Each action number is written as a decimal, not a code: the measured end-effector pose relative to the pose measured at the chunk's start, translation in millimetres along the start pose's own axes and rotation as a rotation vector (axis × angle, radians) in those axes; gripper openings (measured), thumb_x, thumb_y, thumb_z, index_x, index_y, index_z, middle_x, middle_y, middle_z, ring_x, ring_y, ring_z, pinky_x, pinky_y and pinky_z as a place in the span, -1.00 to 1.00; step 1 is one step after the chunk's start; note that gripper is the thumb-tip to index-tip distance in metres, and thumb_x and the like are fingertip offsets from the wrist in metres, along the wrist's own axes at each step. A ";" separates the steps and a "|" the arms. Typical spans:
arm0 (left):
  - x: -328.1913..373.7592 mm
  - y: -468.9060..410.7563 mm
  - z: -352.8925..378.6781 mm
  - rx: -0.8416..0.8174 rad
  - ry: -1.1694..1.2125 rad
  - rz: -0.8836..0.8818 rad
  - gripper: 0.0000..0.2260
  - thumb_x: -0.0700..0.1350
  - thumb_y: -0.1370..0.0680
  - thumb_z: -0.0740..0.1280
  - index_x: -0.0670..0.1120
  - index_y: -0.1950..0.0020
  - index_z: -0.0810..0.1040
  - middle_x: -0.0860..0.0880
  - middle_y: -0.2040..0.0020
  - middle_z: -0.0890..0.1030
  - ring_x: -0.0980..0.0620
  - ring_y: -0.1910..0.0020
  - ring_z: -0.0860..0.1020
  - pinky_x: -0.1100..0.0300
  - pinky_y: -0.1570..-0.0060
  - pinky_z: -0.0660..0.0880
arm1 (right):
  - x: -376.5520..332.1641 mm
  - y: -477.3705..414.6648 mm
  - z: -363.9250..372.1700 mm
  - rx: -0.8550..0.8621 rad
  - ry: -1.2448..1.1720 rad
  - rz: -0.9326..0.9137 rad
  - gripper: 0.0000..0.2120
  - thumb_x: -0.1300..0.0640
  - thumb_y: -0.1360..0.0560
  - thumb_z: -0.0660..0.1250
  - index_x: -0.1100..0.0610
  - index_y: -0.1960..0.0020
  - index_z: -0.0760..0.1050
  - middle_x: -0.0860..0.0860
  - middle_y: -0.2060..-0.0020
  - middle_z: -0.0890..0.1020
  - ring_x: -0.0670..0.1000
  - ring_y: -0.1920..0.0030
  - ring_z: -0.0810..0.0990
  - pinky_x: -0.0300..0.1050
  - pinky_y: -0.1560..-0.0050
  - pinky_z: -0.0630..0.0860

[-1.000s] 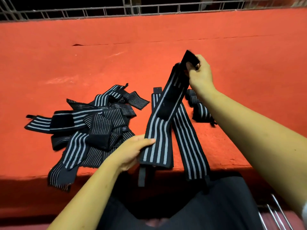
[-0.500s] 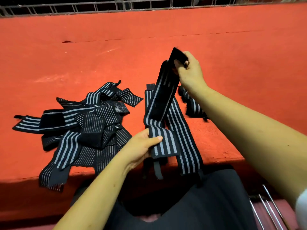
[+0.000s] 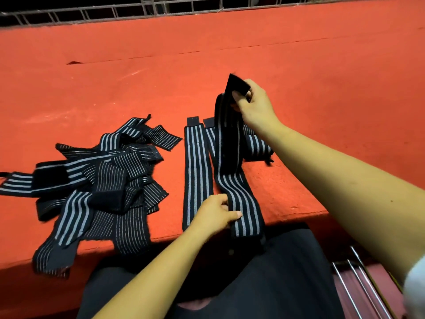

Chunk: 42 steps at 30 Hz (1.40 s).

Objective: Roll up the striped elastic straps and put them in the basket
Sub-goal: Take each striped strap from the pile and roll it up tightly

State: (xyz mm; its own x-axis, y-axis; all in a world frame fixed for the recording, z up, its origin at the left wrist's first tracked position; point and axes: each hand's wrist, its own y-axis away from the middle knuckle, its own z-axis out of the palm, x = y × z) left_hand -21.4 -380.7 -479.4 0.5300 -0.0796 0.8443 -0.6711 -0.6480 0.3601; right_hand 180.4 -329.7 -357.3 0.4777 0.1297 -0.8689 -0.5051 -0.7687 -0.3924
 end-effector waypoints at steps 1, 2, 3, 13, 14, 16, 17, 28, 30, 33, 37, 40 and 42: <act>0.8 0.0 2.2 0.038 -0.077 0.011 -0.81 -0.06 -0.50 0.47 -0.16 0.05 0.58 -0.16 0.15 0.70 -0.14 0.15 0.69 -0.03 0.07 0.63 | 1.6 1.1 0.4 -0.011 -0.008 -0.004 -0.92 0.12 -0.60 0.25 -0.04 0.02 0.48 0.14 0.13 0.61 0.12 0.15 0.56 0.28 -0.02 0.54; 2.8 -0.5 3.6 0.079 -0.136 0.018 -0.77 -0.01 -0.50 0.45 -0.16 0.18 0.54 -0.17 0.26 0.65 -0.15 0.26 0.65 0.01 0.18 0.59 | 2.5 2.6 1.0 -0.021 -0.019 -0.005 -0.94 0.13 -0.61 0.24 0.01 -0.01 0.49 0.11 0.15 0.59 0.07 0.15 0.54 0.28 -0.03 0.54; 4.8 -1.3 4.7 0.118 -0.181 0.025 -0.69 0.02 -0.51 0.42 -0.13 0.32 0.46 -0.14 0.37 0.56 -0.10 0.37 0.57 0.08 0.29 0.50 | 3.9 3.4 2.1 -0.028 -0.028 -0.005 -0.94 0.14 -0.62 0.24 0.05 -0.03 0.49 0.08 0.16 0.57 0.04 0.14 0.54 0.28 -0.04 0.54; 3.0 -4.2 8.8 0.068 -0.390 0.014 -0.72 0.00 -0.53 0.45 -0.07 0.19 0.39 -0.04 0.31 0.68 0.13 0.46 0.61 0.32 0.43 0.44 | 12.4 -3.7 11.9 -0.067 -0.002 -0.041 -0.88 0.16 -0.63 0.23 0.19 -0.09 0.49 0.07 0.16 0.56 0.00 0.19 0.50 -0.06 0.17 0.46; 3.2 -4.6 8.4 0.075 -0.407 0.021 -0.72 0.01 -0.52 0.46 -0.07 0.16 0.39 -0.05 0.29 0.68 0.11 0.44 0.62 0.31 0.42 0.44 | 12.8 -6.5 13.3 -0.069 0.001 -0.042 -0.87 0.17 -0.63 0.23 0.20 -0.10 0.50 0.07 0.16 0.56 -0.01 0.20 0.50 -0.09 0.18 0.45; 4.8 -5.2 5.2 0.101 -0.493 0.029 -0.65 0.06 -0.50 0.48 -0.09 0.03 0.37 -0.06 0.21 0.66 0.04 0.36 0.62 0.25 0.37 0.44 | 16.1 -15.6 16.5 -0.077 0.009 -0.040 -0.88 0.17 -0.62 0.24 0.19 -0.09 0.50 0.04 0.19 0.56 -0.02 0.22 0.50 -0.09 0.18 0.45; 5.9 -5.2 3.4 0.119 -0.558 0.040 -0.56 0.09 -0.47 0.50 -0.11 -0.07 0.33 -0.08 0.16 0.63 0.01 0.30 0.60 0.20 0.33 0.44 | 18.2 -21.0 18.0 -0.080 0.018 -0.037 -0.88 0.17 -0.62 0.25 0.19 -0.09 0.50 0.03 0.19 0.56 -0.03 0.22 0.50 -0.09 0.18 0.45; 13.0 -41.6 -28.0 -0.080 -1.047 0.323 -0.33 0.35 -0.39 0.42 -0.13 -0.22 0.40 -0.08 -0.33 0.30 -0.08 -0.31 0.29 -0.03 -0.37 0.31 | 60.9 -75.6 44.3 -0.106 0.103 0.072 -0.69 0.18 -0.52 0.40 0.18 -0.25 0.53 0.03 -0.10 0.66 0.01 -0.12 0.62 -0.08 -0.15 0.56; 11.8 -52.6 -34.4 -0.050 -1.047 0.378 -0.29 0.39 -0.41 0.36 -0.11 -0.31 0.37 -0.06 -0.28 0.38 -0.06 -0.24 0.37 -0.02 -0.31 0.36 | 72.8 -82.2 50.2 -0.140 0.144 0.088 -0.76 0.26 -0.52 0.36 0.21 -0.18 0.59 0.06 -0.04 0.68 0.01 -0.06 0.64 -0.08 -0.10 0.57; 14.4 -76.6 -44.4 0.012 -0.875 0.398 -0.34 0.34 -0.54 0.23 -0.04 -0.48 0.29 -0.06 -0.29 0.49 -0.09 -0.26 0.45 -0.04 -0.30 0.40 | 90.4 -92.3 63.4 -0.171 0.188 0.108 -0.79 0.35 -0.52 0.27 0.19 -0.07 0.63 0.08 0.03 0.70 0.02 0.06 0.67 -0.04 -0.03 0.62; 0.6 -106.9 -46.0 0.111 -0.936 0.508 -0.49 0.20 -0.61 0.22 -0.07 -0.45 0.37 -0.06 -0.21 0.57 -0.08 -0.19 0.50 0.03 -0.25 0.37 | 113.5 -107.8 83.0 -0.195 0.155 0.248 -0.90 0.27 -0.59 0.30 0.25 -0.08 0.54 0.18 0.01 0.65 0.00 0.32 0.65 -0.21 0.35 0.58; -18.5 -115.5 -41.9 0.180 -0.902 0.587 -0.51 0.21 -0.59 0.22 -0.05 -0.41 0.42 0.00 -0.12 0.55 -0.01 -0.11 0.47 0.06 -0.22 0.35 | 130.6 -118.9 97.3 -0.194 0.263 0.290 -0.86 0.20 -0.60 0.32 0.28 -0.07 0.54 0.18 0.10 0.64 0.01 0.40 0.64 -0.18 0.39 0.58; -23.7 -119.0 -41.5 0.198 -0.889 0.620 -0.51 0.21 -0.58 0.22 -0.05 -0.39 0.43 0.01 -0.09 0.55 -0.01 -0.09 0.46 0.05 -0.20 0.37 | 140.6 -124.2 105.1 -0.193 0.340 0.335 -0.87 0.19 -0.59 0.34 0.27 -0.01 0.54 0.18 0.19 0.64 0.02 0.43 0.64 -0.16 0.42 0.60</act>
State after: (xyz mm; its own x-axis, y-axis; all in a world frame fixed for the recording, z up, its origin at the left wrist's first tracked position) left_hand 24.4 -270.3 -525.8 0.3670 -0.8985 0.2408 -0.8969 -0.4105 -0.1646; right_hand 234.8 -150.2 -462.4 0.5354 -0.3300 -0.7775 -0.5440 -0.8389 -0.0186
